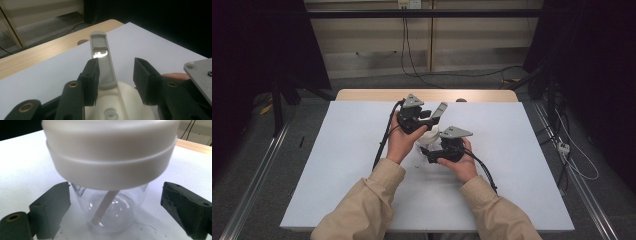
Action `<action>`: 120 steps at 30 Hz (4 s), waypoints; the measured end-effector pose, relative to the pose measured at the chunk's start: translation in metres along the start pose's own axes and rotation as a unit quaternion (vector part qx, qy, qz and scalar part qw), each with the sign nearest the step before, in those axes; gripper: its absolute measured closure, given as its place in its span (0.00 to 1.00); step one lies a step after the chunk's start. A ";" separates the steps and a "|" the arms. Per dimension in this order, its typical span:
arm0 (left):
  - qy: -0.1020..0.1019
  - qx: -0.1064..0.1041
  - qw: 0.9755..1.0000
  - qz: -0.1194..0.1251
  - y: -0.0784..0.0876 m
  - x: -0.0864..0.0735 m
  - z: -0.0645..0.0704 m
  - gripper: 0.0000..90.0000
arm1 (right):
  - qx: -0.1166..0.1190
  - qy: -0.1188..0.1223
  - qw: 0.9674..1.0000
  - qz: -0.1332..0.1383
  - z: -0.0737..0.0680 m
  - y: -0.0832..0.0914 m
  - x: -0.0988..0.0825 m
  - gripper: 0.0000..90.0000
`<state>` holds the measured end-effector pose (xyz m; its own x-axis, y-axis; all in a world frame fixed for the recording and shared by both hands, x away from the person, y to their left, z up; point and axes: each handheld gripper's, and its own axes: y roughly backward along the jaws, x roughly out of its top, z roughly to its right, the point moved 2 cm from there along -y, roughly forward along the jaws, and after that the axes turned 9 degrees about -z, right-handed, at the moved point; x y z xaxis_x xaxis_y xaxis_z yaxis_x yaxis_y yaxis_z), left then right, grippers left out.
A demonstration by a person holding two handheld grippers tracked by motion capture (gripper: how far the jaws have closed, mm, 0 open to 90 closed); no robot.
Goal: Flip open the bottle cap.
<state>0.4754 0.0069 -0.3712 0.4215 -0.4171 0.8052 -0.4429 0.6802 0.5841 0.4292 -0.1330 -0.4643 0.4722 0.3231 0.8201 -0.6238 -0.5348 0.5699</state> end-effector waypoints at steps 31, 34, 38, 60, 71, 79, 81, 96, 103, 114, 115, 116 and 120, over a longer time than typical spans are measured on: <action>0.014 0.016 1.000 0.001 0.041 -0.030 -0.009 0.16 | 0.000 -0.005 1.000 0.001 0.005 0.037 -0.015 0.09; 0.014 0.014 1.000 -0.004 0.043 -0.035 -0.010 0.15 | 0.000 -0.008 1.000 0.002 0.006 0.041 -0.018 0.09; 0.008 0.015 1.000 -0.003 0.047 -0.041 -0.010 0.13 | -0.002 -0.008 1.000 -0.001 0.008 0.044 -0.021 0.09; 0.017 0.010 1.000 -0.024 0.066 -0.096 -0.025 0.08 | -0.001 -0.010 1.000 -0.006 0.009 0.065 -0.037 0.08; 0.023 0.010 0.999 -0.036 0.069 -0.118 -0.031 0.08 | -0.008 -0.007 1.000 -0.010 0.012 0.072 -0.043 0.09; 0.020 0.017 0.999 -0.037 0.077 -0.128 -0.034 0.07 | -0.012 -0.006 1.000 -0.009 0.014 0.079 -0.047 0.09; 0.019 0.017 0.999 -0.041 0.079 -0.130 -0.035 0.07 | -0.012 -0.005 1.000 -0.009 0.014 0.081 -0.048 0.09; 0.032 0.024 0.998 -0.044 0.096 -0.152 -0.045 0.07 | -0.016 -0.004 1.000 -0.014 0.018 0.092 -0.058 0.08; 0.035 0.027 0.998 -0.045 0.105 -0.160 -0.049 0.07 | -0.022 -0.009 1.000 -0.014 0.023 0.101 -0.064 0.08; 0.039 0.035 0.997 -0.048 0.118 -0.174 -0.053 0.07 | -0.026 -0.013 0.999 -0.015 0.027 0.117 -0.076 0.08; 0.039 0.035 0.998 -0.044 0.119 -0.175 -0.053 0.07 | -0.026 -0.013 0.999 -0.016 0.027 0.118 -0.077 0.08; 0.041 0.034 0.998 -0.043 0.120 -0.176 -0.053 0.07 | -0.026 -0.013 0.999 -0.015 0.027 0.119 -0.078 0.08; 0.043 0.036 0.997 -0.044 0.125 -0.181 -0.053 0.07 | -0.027 -0.014 0.999 -0.015 0.028 0.123 -0.081 0.08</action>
<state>0.3859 0.1996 -0.4496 0.5261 -0.4182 0.7405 -0.4556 0.5966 0.6607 0.3314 -0.2468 -0.4619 0.5083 0.3150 0.8015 -0.6417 -0.4823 0.5964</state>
